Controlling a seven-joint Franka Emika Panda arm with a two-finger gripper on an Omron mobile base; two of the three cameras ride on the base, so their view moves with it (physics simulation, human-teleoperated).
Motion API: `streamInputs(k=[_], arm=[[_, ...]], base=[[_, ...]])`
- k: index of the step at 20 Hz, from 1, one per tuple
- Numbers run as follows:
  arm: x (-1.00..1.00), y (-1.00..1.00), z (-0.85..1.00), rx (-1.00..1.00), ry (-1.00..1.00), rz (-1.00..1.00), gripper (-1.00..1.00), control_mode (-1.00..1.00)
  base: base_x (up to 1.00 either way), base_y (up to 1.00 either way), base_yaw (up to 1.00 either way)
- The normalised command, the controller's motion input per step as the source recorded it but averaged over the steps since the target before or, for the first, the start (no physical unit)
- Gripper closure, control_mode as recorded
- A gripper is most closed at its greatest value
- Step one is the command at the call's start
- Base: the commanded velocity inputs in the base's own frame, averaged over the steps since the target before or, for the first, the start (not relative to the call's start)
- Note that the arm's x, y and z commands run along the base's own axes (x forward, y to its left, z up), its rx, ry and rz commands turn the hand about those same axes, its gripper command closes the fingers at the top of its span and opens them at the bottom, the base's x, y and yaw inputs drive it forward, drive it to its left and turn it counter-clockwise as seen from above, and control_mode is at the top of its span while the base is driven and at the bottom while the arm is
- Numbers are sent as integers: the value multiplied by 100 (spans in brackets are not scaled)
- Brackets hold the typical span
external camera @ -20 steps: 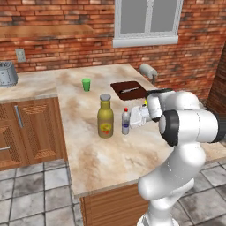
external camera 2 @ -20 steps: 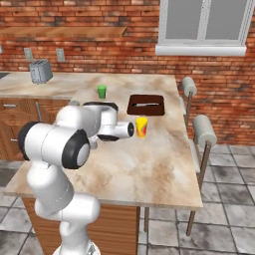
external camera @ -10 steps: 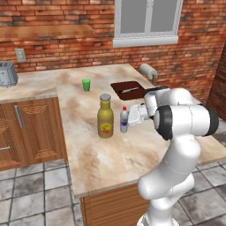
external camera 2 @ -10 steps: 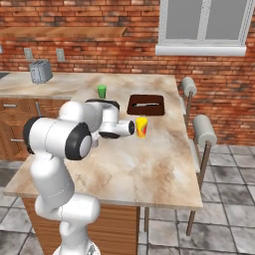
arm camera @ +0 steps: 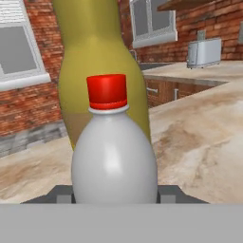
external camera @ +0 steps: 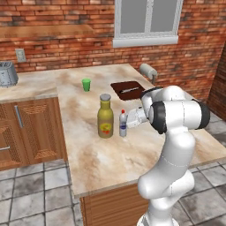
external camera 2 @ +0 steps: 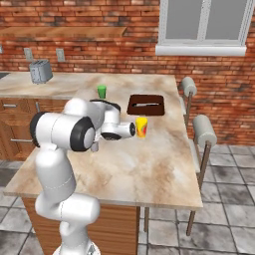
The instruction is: Place the drinks on the dining counter in a tight cluster.
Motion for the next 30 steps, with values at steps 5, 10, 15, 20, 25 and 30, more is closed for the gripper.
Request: streamInputs(k=[5, 10, 15, 20, 25, 30], arm=[[1, 0, -11, 0, -13, 0, 100, -100], [22, 0, -2, 0, -19, 0, 100, -100], [17, 0, -10, 0, -1, -1, 100, -100], [38, 0, -12, 0, 0, -3, 100, -100], [15, 0, -6, 0, -1, -2, 100, -100], [0, 0, -15, 0, -2, 0, 100, -100]], base=[[0, 0, 0], [0, 0, 0], [0, 0, 0], [0, 0, 0], [0, 0, 0], [0, 0, 0]])
